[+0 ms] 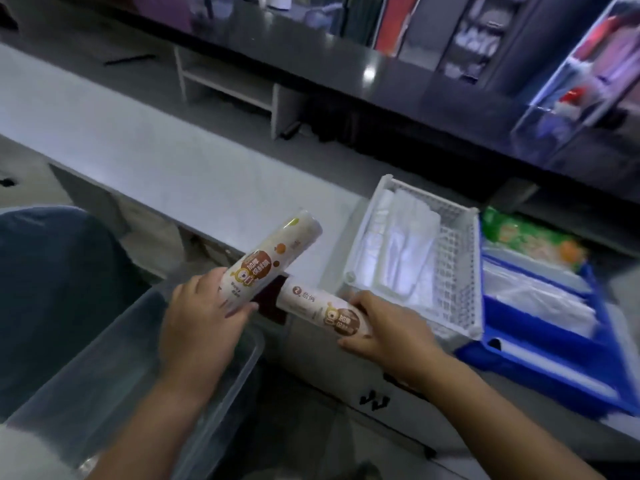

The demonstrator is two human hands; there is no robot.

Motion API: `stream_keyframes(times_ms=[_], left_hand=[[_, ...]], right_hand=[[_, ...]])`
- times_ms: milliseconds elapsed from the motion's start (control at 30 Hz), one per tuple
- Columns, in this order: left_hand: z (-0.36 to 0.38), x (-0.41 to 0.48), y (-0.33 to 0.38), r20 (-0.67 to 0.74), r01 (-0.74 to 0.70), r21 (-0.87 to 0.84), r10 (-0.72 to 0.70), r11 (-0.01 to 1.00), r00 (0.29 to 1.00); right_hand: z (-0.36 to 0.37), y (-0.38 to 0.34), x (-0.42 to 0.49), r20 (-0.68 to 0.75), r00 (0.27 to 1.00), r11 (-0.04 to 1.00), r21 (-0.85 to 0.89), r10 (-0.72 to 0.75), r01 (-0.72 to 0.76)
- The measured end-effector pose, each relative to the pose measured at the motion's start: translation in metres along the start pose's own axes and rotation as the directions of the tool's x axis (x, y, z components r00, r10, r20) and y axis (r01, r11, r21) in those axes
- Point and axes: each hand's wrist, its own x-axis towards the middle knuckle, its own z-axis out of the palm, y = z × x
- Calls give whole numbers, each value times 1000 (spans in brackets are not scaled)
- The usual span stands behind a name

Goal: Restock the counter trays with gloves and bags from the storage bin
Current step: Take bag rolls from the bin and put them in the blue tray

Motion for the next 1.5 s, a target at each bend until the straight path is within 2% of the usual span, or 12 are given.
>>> stream_keyframes(times_ms=[167, 333, 467, 633, 933, 1133, 1333, 1433, 1500], left_hand=[[47, -9, 96, 35, -114, -62, 117, 991, 993], [97, -25, 178, 67, -166, -59, 170, 984, 983], [135, -34, 227, 61, -187, -55, 191, 981, 980], [165, -45, 268, 75, -174, -33, 176, 984, 981], [181, -48, 295, 121, -225, 32, 220, 974, 968], [183, -38, 291, 134, -240, 36, 233, 970, 963], [179, -25, 286, 137, -266, 25, 261, 964, 956], [176, -19, 282, 138, -284, 24, 279, 958, 950], [174, -17, 280, 139, -294, 23, 288, 956, 948]], right_hand=[[-55, 103, -59, -115, 987, 993, -27, 113, -117], [-91, 221, -101, -166, 975, 984, -74, 150, -164], [-96, 293, -120, -125, 976, 976, -101, 181, -194], [-87, 343, -130, -60, 986, 982, -92, 157, -162], [-64, 368, -122, -41, 995, 981, -168, 87, -93], [-59, 371, -122, -81, 993, 979, -177, 89, -102], [-66, 345, -113, -167, 986, 975, -221, -7, -30], [-62, 321, -98, -78, 988, 979, -169, -130, 115], [-54, 309, -88, -19, 987, 981, -119, -159, 156]])
